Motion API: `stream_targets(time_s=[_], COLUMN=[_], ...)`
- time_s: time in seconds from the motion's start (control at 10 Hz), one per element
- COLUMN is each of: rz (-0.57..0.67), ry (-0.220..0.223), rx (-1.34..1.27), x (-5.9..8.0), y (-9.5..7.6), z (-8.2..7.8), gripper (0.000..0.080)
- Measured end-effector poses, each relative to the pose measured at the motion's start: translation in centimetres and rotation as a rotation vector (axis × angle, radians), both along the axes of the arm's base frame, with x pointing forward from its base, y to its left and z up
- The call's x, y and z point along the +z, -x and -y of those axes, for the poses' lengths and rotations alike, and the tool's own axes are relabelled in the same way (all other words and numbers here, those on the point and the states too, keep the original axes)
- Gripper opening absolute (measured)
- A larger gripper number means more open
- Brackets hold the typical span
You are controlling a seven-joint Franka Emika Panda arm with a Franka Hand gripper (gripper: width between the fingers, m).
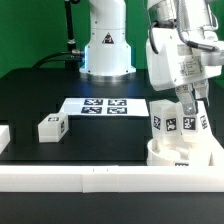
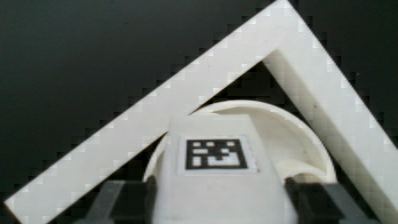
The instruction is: Assemble stool
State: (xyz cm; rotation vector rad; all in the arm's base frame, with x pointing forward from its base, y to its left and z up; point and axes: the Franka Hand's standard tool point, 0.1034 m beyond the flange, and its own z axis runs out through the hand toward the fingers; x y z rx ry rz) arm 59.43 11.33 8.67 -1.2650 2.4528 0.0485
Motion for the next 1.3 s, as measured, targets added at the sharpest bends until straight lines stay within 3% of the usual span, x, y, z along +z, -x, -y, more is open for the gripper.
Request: stream_targets(time_s=[0.1, 0.2, 0.4, 0.6, 0.8, 1.3], rz=[0.003, 0.018, 0.051, 0.099, 0.091, 0.171], ry=[0.003, 0.015, 0.025, 0.041, 0.043, 0.277], rx=[0.010, 0.044, 0.087, 0.153, 0.156, 0.904], x=[0.0, 0.4, 1.6, 3.8, 3.3, 3.8], y=[0.0, -0.2, -0.5, -0.6, -0.4, -0.7], z=[0.1, 0.5, 1.1, 1.2, 1.2, -0.4], gripper=[0.0518, 0.0607, 0.0641, 0.0647, 0.0648, 0.0648])
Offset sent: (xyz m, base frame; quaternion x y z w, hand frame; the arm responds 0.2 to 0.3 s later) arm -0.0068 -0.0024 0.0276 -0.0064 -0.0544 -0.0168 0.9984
